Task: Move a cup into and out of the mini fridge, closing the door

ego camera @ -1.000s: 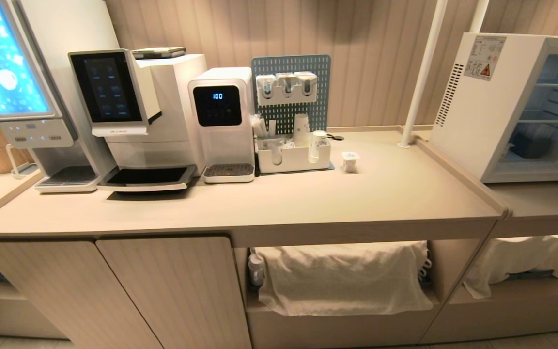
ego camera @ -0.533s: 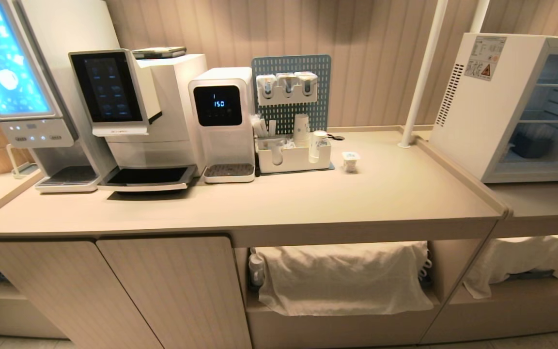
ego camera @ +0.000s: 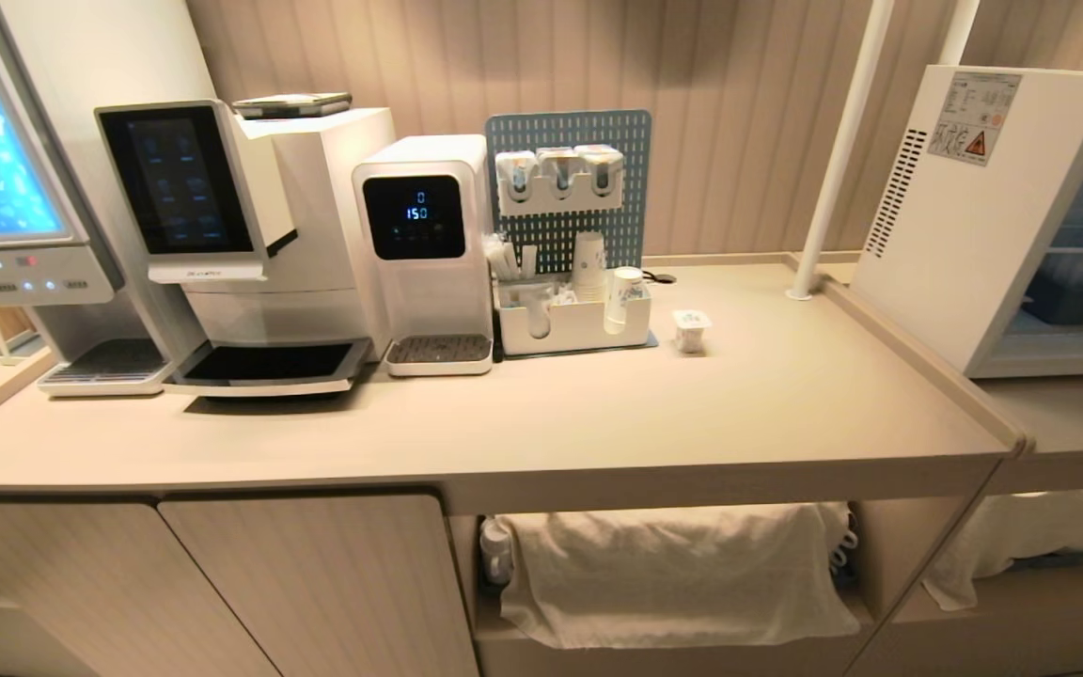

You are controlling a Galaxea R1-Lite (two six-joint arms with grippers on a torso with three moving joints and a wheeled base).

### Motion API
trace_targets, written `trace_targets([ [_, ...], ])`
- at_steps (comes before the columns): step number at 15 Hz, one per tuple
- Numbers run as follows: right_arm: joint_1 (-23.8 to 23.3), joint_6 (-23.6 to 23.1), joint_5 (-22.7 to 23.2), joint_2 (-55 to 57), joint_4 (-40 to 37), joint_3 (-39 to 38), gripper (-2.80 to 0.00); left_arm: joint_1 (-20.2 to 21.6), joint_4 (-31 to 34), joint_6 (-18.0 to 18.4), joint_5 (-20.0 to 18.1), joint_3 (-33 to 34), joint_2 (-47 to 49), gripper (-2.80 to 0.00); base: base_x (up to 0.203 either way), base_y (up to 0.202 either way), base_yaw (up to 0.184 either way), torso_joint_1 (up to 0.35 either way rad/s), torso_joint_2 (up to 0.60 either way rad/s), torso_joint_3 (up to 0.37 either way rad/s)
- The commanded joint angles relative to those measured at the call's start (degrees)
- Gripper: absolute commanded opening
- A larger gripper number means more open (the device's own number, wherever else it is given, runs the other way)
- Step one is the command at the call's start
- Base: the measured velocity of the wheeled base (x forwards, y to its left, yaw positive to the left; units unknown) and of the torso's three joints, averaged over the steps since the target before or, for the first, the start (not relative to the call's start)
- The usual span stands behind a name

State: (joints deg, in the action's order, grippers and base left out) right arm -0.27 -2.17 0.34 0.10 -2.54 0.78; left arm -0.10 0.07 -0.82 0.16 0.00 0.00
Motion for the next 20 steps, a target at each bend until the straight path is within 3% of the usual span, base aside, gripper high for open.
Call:
trace_targets([
  [1, 0.0, 0.03, 0.01, 0.08, -0.01, 0.01, -2.8, 0.01, 0.01, -0.06, 0.02, 0.09, 0.09, -2.8, 0.191, 0.0, 0.001, 0.002, 0.0, 0.002],
  [7, -0.08, 2.05, -0.08, 4.64, -2.44, 0.98, -2.8, 0.01, 0.01, -0.06, 0.08, 0.09, 0.09, -2.8, 0.044, 0.0, -0.001, 0.001, 0.0, 0.001],
  [17, -0.08, 2.87, -0.26, 0.08, -1.86, 0.72, -2.8, 0.01, 0.01, -0.06, 0.02, 0.09, 0.09, -2.8, 0.0, 0.0, 0.0, 0.0, 0.0, 0.0],
  [20, 0.0, 2.87, -0.26, 0.08, -1.86, 0.72, -2.8, 0.01, 0.01, -0.06, 0.02, 0.09, 0.09, -2.8, 0.152, 0.0, -0.001, 0.002, 0.0, 0.001],
])
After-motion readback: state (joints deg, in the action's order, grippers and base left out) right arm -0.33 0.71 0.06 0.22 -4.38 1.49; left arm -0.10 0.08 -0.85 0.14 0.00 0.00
